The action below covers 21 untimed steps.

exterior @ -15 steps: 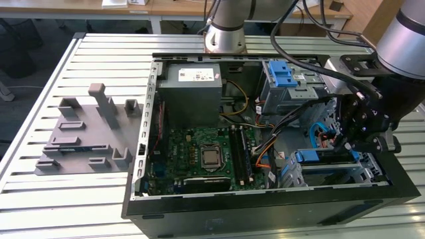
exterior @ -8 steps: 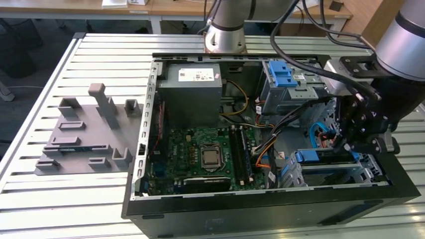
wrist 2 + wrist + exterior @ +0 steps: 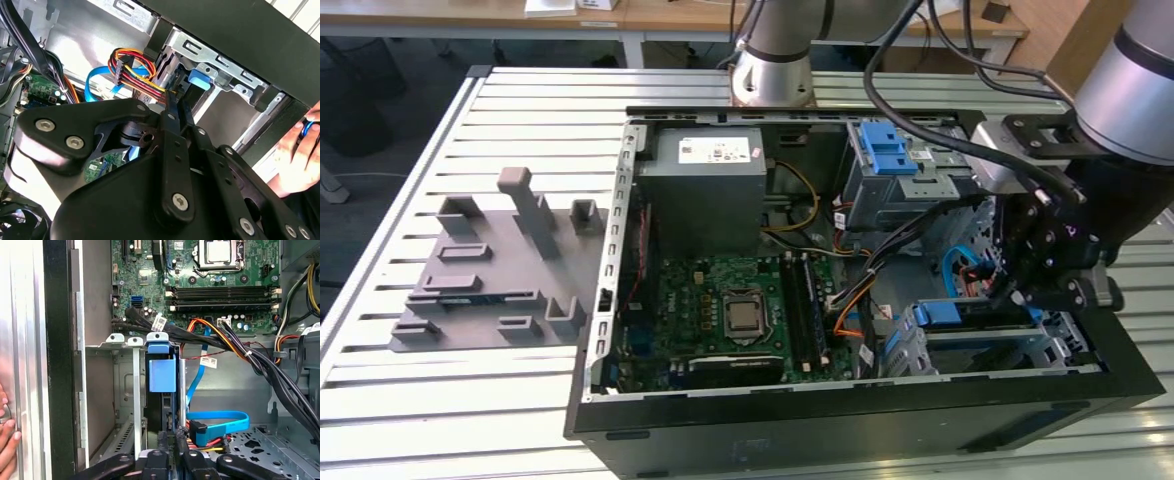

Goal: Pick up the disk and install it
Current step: 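Insert the first disk wire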

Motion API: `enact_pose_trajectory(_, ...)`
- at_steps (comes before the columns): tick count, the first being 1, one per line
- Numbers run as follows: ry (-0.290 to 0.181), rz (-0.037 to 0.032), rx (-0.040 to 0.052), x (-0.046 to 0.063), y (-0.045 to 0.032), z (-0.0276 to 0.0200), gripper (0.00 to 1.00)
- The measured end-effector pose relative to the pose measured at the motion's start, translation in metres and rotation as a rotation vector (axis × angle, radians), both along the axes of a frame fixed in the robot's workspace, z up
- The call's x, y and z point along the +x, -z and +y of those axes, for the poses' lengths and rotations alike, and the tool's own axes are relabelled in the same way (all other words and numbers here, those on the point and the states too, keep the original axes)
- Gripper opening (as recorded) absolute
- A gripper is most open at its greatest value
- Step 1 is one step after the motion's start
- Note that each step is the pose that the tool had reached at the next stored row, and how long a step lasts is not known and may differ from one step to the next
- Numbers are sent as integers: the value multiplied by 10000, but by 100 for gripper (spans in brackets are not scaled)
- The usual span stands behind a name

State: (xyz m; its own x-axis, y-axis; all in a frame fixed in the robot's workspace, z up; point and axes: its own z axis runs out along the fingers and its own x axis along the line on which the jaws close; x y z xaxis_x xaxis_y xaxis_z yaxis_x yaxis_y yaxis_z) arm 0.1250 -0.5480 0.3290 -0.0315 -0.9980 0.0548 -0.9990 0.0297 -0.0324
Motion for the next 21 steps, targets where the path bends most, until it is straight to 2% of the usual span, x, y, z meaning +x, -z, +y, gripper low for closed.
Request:
enact_pose_trajectory(1,1,0,1,0,0,0,18)
enact_pose_trajectory(2,0,0,-1,1,-2,-1,24)
enact_pose_trajectory(10,0,0,0,1,-45,0,24)
enact_pose_trajectory(11,0,0,0,1,-49,0,23)
enact_pose_trajectory(13,0,-1,-1,1,-58,0,11)
enact_pose_trajectory(21,0,-1,-1,1,-68,0,11)
